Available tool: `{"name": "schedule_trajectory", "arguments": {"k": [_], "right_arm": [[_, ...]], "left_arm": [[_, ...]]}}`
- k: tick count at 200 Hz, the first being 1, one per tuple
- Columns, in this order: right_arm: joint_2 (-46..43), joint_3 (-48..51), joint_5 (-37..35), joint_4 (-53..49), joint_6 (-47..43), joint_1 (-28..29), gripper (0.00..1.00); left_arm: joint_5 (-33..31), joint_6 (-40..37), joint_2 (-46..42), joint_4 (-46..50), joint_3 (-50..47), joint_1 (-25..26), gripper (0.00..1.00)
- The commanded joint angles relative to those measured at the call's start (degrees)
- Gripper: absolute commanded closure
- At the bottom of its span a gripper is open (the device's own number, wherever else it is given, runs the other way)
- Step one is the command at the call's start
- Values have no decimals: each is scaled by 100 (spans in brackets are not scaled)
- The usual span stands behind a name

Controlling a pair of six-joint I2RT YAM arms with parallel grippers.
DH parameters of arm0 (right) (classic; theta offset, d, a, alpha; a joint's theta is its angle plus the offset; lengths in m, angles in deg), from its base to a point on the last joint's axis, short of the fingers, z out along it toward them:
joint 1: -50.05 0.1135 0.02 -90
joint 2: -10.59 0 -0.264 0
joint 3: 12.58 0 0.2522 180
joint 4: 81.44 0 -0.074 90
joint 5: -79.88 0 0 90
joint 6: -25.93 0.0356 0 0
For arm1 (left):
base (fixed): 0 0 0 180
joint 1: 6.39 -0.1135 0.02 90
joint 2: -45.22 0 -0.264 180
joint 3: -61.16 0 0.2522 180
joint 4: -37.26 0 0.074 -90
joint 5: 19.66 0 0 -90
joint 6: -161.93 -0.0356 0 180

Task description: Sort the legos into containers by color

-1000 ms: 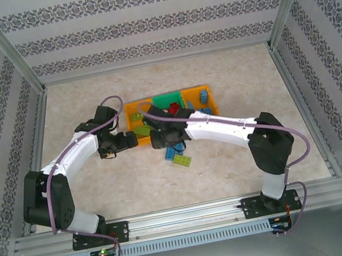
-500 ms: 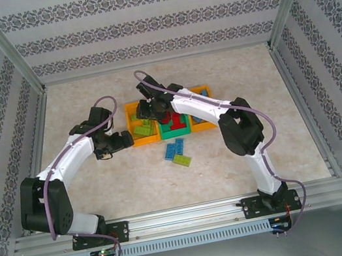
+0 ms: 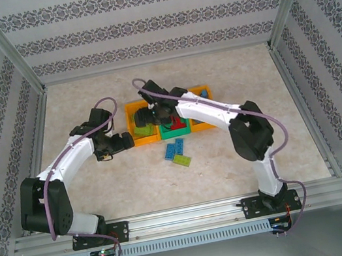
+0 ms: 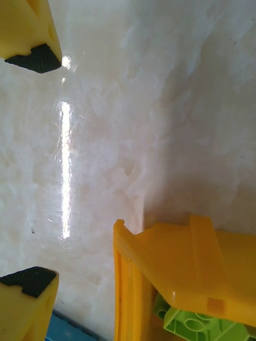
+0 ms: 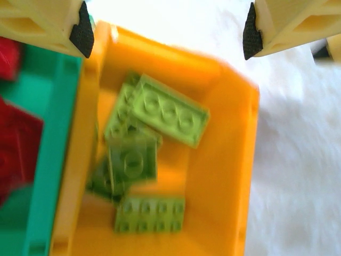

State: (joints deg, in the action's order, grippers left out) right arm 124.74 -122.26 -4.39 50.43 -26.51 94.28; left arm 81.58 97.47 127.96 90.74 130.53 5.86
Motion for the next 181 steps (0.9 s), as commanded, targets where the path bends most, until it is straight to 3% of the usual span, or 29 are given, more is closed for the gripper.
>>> {"name": "schedule_trajectory", "arguments": {"k": [1, 32, 67, 181], "right_arm": [[-830, 907, -659, -624, -1023, 300, 22], [-1868, 2652, -859, -450, -1145, 416, 20], [-2280, 3499, -772, -179, -1421, 622, 17], [-739, 2689, -714, -411, -2025, 784, 23]], "left_arm": [[37, -21, -77, -52, -88, -82, 4], [22, -38, -42, -61, -111, -81, 4], [112, 1, 57, -113, -76, -82, 4], [89, 39, 21, -53, -103, -80, 4]]}}
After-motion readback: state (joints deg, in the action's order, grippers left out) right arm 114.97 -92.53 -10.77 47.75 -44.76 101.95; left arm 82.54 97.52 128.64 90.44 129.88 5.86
